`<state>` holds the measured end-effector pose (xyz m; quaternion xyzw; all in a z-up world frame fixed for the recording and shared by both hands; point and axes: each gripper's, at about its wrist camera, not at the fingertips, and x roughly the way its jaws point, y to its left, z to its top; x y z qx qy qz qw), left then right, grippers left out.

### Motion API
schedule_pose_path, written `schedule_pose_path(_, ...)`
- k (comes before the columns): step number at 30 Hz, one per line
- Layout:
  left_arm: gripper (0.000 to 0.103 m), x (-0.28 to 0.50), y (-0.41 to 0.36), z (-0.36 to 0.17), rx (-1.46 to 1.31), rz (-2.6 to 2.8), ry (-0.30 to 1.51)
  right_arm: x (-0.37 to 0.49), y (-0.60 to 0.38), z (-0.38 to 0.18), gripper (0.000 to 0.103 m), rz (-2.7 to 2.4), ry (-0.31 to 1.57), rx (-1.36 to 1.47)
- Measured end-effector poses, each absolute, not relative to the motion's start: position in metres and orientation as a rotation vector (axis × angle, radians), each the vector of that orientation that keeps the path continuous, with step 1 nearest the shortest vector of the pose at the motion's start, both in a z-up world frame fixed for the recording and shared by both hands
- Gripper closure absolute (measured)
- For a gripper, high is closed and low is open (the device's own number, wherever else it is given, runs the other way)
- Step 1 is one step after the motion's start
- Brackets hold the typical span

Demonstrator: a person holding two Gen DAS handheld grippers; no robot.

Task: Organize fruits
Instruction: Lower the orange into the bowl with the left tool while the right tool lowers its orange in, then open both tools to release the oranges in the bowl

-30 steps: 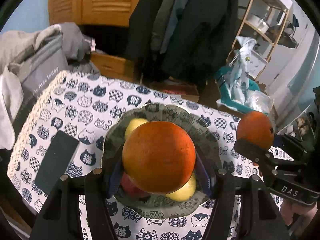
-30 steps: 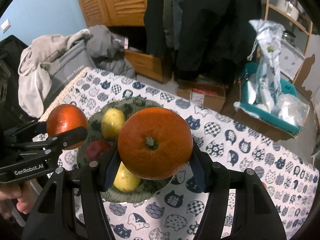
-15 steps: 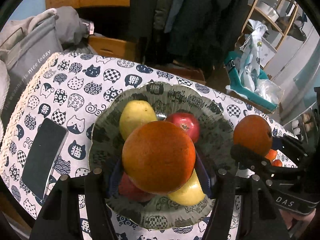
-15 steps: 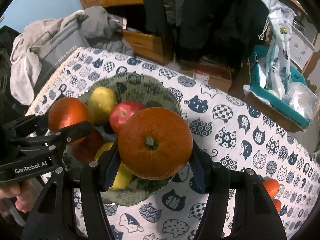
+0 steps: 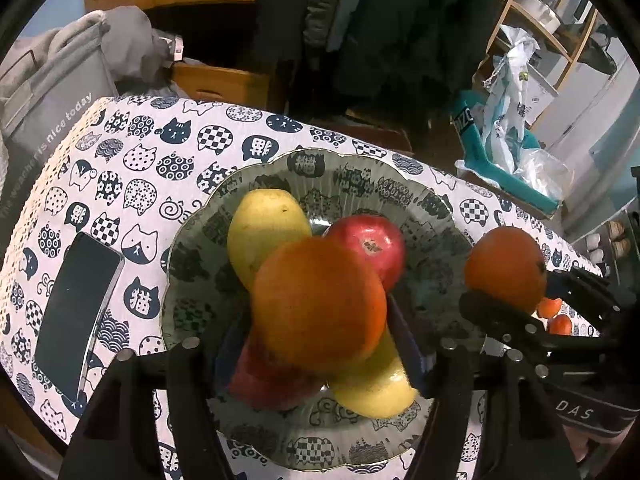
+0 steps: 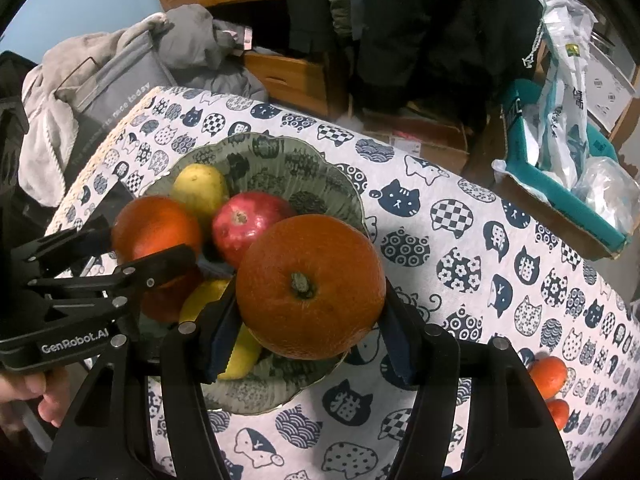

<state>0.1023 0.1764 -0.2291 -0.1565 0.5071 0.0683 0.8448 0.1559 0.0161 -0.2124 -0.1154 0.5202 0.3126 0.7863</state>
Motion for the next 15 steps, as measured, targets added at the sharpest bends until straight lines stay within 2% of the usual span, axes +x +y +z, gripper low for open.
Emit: schedule_pose_path(15,0.023,0.079,0.191,-0.219,-0.353,0.203,1.051,0.154,0.026,-0.23,0.039,0.681,1.17,-0.282)
